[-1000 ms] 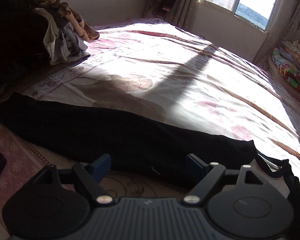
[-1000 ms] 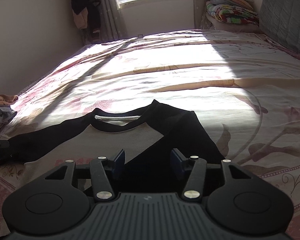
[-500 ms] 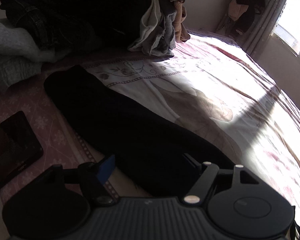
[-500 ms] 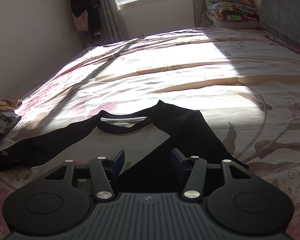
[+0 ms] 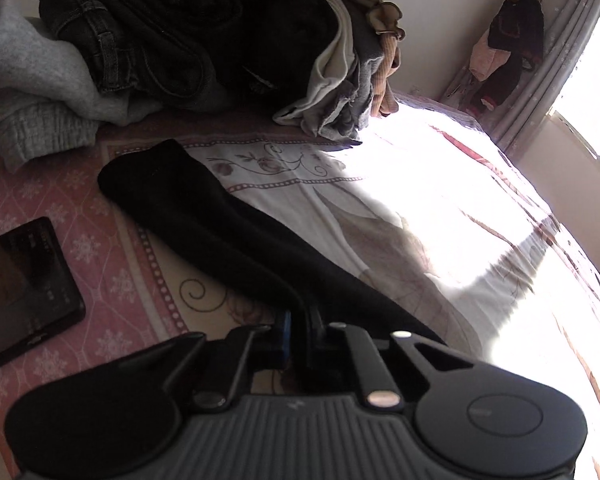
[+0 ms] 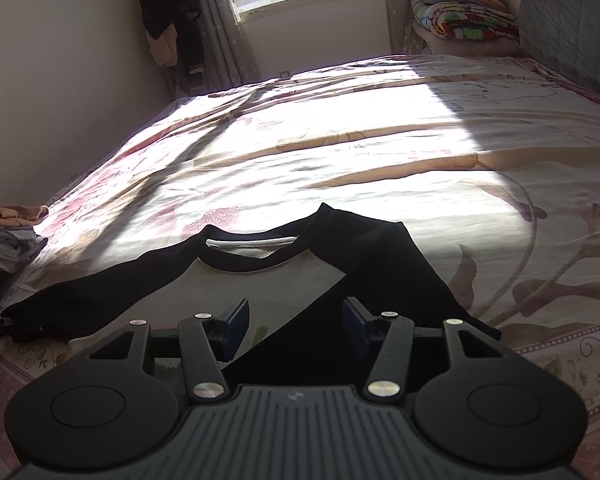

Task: Fold clothes
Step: 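Grasp the other black sleeve near its cuff with the left gripper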

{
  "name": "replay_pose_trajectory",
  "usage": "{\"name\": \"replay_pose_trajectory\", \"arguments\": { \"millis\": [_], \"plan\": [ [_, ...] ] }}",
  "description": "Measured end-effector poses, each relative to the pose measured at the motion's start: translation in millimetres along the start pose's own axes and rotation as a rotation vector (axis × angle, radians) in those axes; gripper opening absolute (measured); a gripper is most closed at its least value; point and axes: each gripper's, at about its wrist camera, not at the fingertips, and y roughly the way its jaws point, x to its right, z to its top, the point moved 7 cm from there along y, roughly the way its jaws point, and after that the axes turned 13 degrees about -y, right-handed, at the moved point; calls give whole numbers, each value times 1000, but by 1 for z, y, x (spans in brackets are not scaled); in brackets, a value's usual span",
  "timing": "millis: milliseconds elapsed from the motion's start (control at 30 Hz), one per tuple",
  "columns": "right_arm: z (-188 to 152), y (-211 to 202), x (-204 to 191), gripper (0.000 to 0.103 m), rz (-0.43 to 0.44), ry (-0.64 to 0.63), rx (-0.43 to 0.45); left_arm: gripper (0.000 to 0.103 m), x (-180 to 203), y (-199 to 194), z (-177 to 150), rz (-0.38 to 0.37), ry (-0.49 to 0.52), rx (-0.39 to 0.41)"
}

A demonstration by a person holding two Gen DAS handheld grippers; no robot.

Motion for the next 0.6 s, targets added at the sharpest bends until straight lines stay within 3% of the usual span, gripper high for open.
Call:
{"name": "replay_pose_trajectory", "arguments": {
  "millis": [267, 600],
  "plan": [
    [1, -1, -2, 55, 5, 0, 2, 6, 34, -21, -6, -143, 79, 1],
    [4, -3, -10, 55, 29, 2, 7, 6, 82, -52, -38, -346, 214, -72]
  ]
}}
